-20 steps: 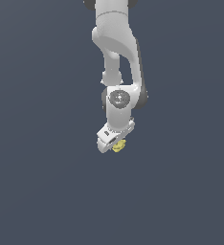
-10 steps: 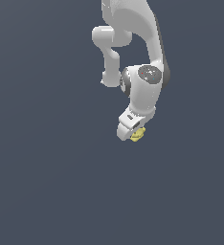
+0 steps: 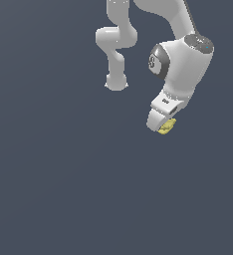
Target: Pick up the object and move it to a goal position.
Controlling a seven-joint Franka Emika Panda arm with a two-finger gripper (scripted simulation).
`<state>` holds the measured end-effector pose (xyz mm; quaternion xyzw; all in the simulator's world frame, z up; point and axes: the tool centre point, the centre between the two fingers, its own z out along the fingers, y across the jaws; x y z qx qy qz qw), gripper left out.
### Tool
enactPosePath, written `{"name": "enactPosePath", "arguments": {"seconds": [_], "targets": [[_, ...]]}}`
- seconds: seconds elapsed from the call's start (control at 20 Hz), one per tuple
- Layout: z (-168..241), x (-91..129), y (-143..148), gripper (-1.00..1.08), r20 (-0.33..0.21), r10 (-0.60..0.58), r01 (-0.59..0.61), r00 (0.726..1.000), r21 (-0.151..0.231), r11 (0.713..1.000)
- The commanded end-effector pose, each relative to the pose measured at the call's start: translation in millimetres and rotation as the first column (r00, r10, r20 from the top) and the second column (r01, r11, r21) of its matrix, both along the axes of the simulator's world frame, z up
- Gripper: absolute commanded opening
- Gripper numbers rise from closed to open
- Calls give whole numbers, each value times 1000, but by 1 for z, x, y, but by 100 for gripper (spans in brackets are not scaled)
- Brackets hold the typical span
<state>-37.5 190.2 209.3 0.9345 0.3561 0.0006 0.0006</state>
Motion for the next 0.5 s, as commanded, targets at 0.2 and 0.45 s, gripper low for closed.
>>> {"name": "enactPosePath", "arguments": {"seconds": [0.2,0.45], "targets": [[24,-4,27,-100,-1,-2,2,1000,1,1000],[26,-3,30,-100,-1,-2,2,1000,1,1000]]}}
